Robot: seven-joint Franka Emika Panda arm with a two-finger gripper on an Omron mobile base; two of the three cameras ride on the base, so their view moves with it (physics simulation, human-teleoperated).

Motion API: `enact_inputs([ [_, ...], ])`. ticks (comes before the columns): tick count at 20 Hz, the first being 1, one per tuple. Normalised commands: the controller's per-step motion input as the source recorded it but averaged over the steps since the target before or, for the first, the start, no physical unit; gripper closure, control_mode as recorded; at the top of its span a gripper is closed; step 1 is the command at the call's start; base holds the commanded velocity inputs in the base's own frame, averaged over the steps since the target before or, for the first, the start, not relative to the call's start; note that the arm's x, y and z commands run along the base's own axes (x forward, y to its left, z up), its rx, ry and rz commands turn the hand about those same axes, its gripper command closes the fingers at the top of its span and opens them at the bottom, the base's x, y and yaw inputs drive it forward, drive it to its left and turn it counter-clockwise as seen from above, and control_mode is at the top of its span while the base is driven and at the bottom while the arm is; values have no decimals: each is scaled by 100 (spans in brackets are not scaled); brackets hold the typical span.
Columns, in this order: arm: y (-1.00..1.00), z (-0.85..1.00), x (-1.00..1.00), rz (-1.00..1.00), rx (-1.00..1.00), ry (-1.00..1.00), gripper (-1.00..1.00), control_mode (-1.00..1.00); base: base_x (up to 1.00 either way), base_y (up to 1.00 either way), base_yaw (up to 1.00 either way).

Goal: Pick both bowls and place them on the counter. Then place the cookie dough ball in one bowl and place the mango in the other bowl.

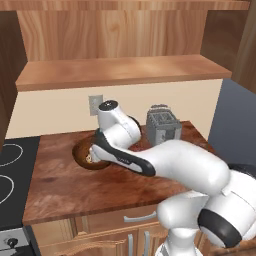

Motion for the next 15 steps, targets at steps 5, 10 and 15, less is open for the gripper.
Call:
enact_inputs([
  [5,-45,50,-58,8,4,-4,-100,-100,0,0,0],
  [10,-38,41,-58,6,8,-1,-100,-100,0,0,0],
  [15,-39,41,-70,3,8,-5,-100,-100,0,0,0],
])
